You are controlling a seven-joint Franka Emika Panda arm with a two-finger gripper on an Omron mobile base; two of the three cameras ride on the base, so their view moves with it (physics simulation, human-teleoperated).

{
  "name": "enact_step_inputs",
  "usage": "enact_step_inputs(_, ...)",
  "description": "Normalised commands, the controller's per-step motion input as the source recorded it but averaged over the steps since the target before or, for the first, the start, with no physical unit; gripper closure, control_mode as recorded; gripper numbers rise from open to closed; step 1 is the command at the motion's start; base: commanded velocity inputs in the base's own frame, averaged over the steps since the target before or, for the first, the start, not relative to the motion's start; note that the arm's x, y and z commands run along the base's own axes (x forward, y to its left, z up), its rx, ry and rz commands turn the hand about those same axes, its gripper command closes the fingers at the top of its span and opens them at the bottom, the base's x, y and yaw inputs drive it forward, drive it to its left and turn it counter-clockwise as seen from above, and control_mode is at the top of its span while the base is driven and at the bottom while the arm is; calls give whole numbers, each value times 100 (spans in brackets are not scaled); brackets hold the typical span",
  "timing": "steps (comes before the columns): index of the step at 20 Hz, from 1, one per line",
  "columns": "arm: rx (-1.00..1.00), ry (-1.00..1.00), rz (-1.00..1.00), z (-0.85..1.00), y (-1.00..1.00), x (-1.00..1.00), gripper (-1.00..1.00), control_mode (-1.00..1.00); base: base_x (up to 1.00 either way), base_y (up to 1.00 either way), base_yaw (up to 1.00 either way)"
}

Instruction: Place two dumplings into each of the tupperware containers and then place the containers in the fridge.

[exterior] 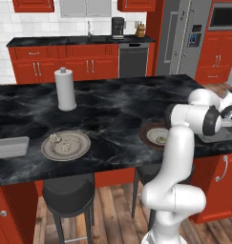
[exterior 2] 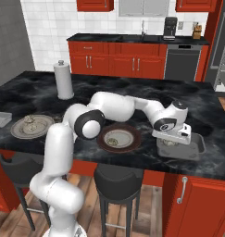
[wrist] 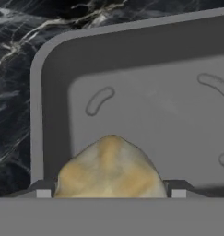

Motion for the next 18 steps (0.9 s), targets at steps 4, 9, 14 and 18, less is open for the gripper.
enact_step_inputs(4,0,0,0,-14,0,0,-100,-100,0,0,0)
enact_step_inputs(9,0,0,0,-2,0,11,-100,-100,0,0,0)
enact_step_inputs(14,0,0,0,-4,0,29,-100,-100,0,0,0)
enact_step_inputs(18,0,0,0,3,1,21,-100,-100,0,0,0)
